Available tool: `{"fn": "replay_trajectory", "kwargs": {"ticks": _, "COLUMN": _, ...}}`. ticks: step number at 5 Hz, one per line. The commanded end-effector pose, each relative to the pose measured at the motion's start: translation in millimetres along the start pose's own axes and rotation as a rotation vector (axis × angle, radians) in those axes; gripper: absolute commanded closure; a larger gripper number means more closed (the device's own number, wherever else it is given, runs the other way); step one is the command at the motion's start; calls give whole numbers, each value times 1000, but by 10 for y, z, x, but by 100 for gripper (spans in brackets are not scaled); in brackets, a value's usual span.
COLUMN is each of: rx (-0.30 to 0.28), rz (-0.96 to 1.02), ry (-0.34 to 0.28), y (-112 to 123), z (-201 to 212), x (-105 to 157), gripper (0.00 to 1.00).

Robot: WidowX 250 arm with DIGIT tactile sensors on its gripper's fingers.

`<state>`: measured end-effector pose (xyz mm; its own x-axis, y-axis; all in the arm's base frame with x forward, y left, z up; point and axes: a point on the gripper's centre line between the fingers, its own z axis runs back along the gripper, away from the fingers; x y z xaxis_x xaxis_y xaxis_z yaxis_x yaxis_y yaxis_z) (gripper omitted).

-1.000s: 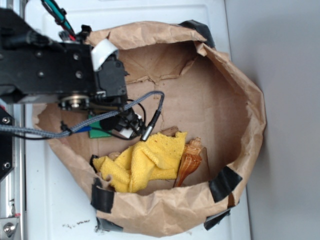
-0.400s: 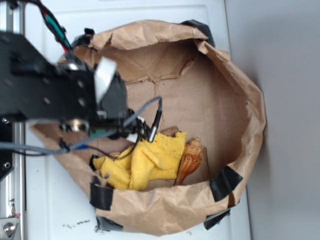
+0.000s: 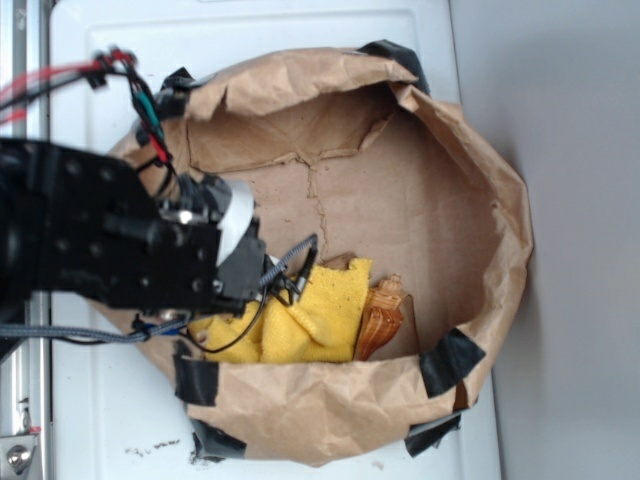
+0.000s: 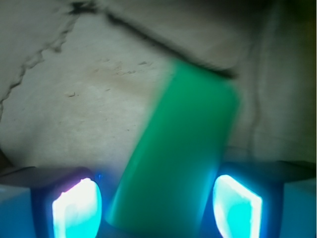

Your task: Grab the green block.

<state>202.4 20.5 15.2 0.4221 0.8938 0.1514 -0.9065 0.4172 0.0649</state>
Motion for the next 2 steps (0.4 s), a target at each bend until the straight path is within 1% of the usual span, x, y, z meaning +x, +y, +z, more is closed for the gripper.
{"fn": "replay_trajectory", "kwargs": {"ticks": 1, "rx": 45, "rz": -39, "ry": -22, "y": 173, "z": -212, "x": 122, "gripper": 0}}
{"fn": "replay_trajectory", "kwargs": {"ticks": 2, "rx": 36, "rz": -58, "ry": -24, "y": 142, "z": -158, "x": 160, "gripper": 0}}
